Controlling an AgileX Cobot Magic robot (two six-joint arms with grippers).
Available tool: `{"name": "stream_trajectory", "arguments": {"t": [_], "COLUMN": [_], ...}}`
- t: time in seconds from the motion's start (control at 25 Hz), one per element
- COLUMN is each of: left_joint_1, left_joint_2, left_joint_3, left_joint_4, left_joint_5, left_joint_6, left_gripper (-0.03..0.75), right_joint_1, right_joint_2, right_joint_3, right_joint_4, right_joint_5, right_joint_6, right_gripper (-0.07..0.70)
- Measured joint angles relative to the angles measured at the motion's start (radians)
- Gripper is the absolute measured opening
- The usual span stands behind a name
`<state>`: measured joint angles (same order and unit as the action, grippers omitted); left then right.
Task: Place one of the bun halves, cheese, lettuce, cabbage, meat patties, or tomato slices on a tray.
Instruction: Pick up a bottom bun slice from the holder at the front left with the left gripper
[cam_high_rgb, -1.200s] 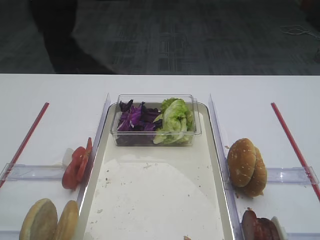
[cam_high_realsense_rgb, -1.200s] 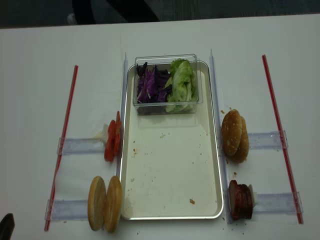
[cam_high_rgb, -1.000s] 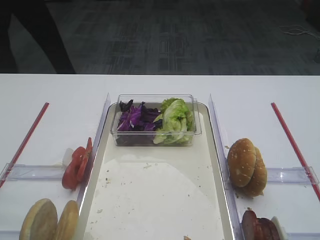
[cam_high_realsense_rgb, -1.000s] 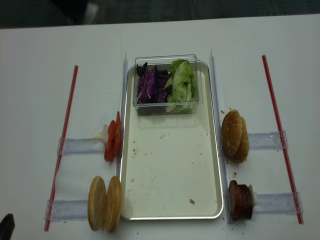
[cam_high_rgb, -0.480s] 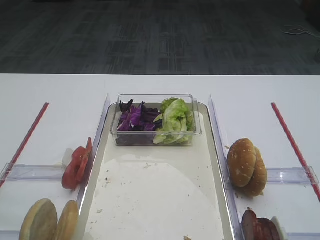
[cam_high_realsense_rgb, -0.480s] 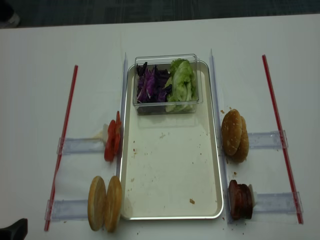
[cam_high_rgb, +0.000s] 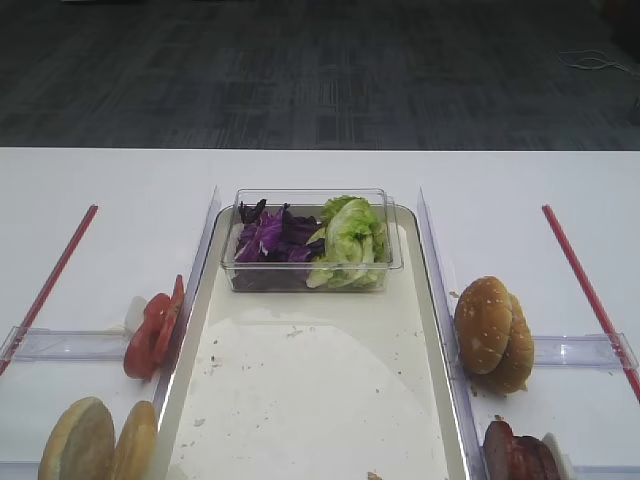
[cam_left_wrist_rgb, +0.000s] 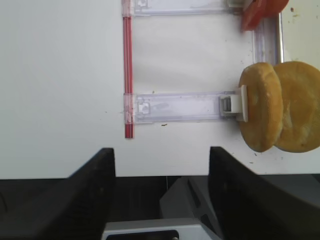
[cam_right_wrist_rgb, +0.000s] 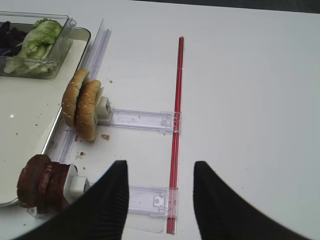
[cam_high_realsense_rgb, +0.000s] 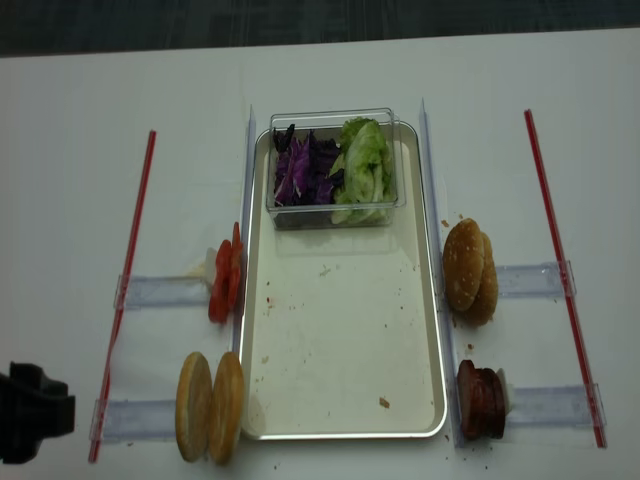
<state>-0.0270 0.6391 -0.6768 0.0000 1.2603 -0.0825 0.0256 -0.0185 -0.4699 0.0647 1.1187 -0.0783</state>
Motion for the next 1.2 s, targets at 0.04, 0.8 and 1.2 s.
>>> {"name": "stream_trajectory", "arguments": {"t": [0.04, 0.8, 1.2], "left_joint_1": [0.0, 0.0, -0.152], "left_joint_2": [0.037, 0.328, 0.328], "left_joint_3": [-0.015, -0.128, -0.128], "left_joint_4": [0.0, -0.038, -0.083], "left_joint_5": [-0.002, -0.019, -0.019], "left_joint_6": [-0.001, -0.009, -0.088], "left_gripper": [0.417, 0.439, 0.446], "right_joint_1": [0.0, 0.0, 0.0], "right_joint_2": [0.0, 0.0, 0.0], "right_joint_3": [0.0, 0.0, 0.0], "right_joint_4": [0.0, 0.0, 0.0], "right_joint_5": [0.0, -0.002, -0.002], "right_joint_6": [-0.002, -0.002, -0.002], "right_gripper": [0.324, 0.324, 0.324]}}
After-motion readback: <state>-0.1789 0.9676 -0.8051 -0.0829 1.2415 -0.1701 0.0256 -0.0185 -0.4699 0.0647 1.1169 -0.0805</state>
